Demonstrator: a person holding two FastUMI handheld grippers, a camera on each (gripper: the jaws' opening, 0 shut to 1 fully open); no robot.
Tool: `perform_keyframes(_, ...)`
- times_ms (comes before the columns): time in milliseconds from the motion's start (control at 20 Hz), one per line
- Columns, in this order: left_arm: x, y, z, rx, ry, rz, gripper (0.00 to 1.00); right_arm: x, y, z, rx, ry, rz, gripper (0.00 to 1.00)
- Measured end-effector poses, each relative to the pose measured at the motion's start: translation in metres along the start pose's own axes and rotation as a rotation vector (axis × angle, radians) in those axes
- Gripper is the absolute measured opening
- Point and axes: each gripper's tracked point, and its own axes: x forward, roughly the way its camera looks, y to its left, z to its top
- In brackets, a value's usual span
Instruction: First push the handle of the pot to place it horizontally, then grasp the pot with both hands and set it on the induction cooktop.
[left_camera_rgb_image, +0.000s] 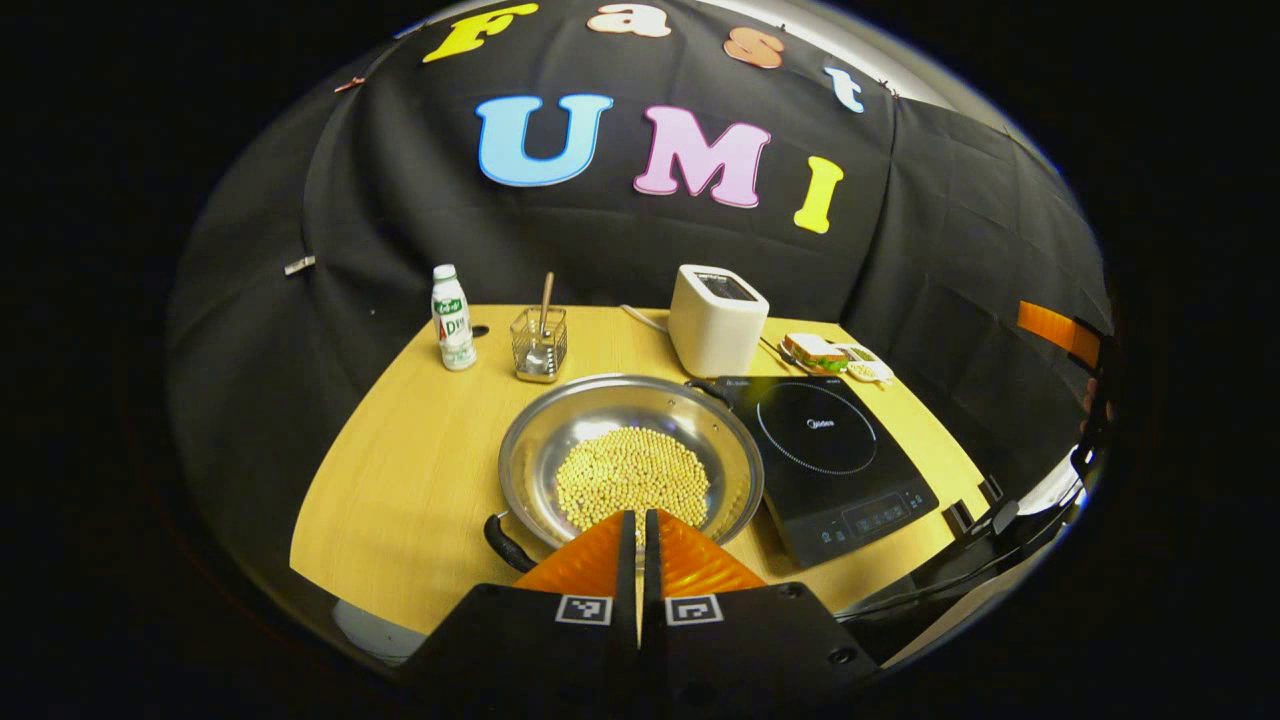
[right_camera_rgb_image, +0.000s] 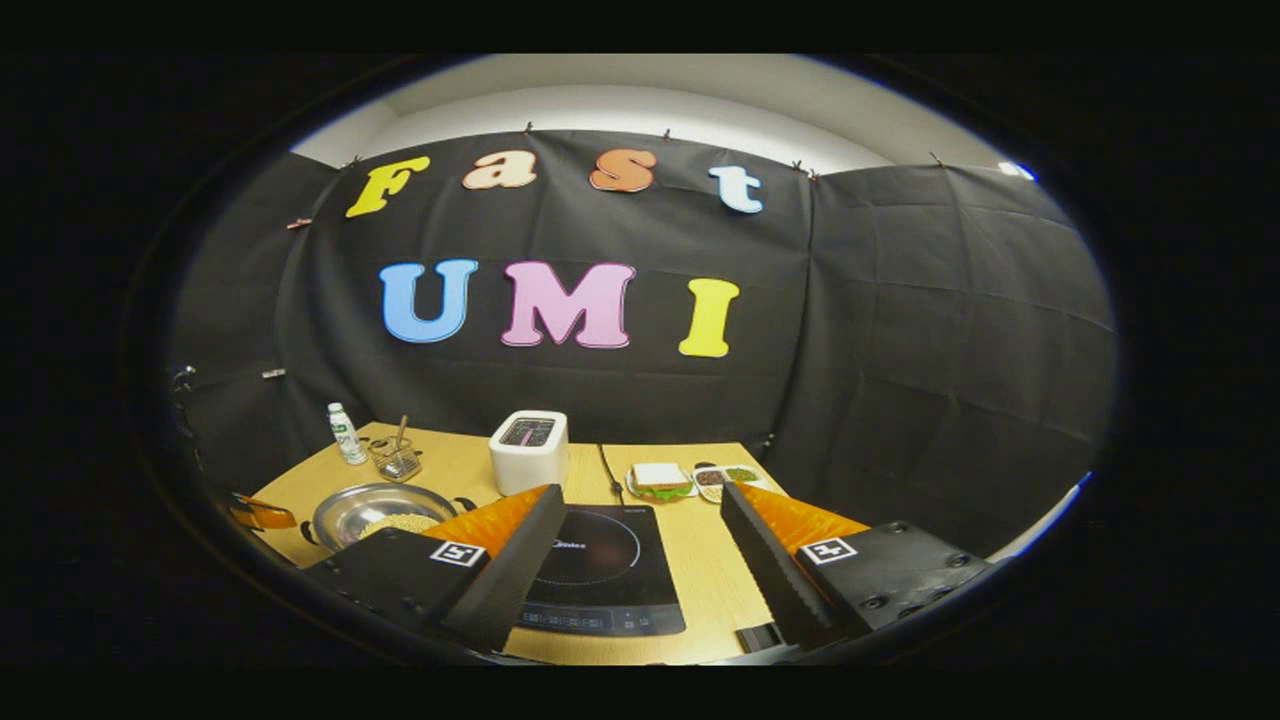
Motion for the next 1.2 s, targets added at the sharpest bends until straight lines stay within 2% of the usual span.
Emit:
perform_keyframes(150,0.009,0.011,-0.025,-0.046,0.082,-0.033,0.05,-0.002,0.004,-0.01,-0.01,0.028,0.005,0.98)
perform_keyframes(300,0.01,0.02,-0.048,0.004,0.154,-0.048,0.05,0.0,0.008,-0.015,-0.009,0.041,0.011,0.98)
perform_keyframes(600,0.029,0.027,-0.081,0.031,0.282,-0.104,0.05,0.002,0.018,-0.017,-0.016,0.056,0.03,0.98)
perform_keyframes(950,0.054,0.038,-0.092,0.053,0.376,-0.084,0.05,0.002,0.016,-0.025,-0.01,0.087,0.016,0.98)
perform_keyframes(1200,0.063,0.049,-0.087,0.06,0.397,-0.077,0.05,0.004,0.01,-0.032,-0.005,0.108,-0.005,0.98)
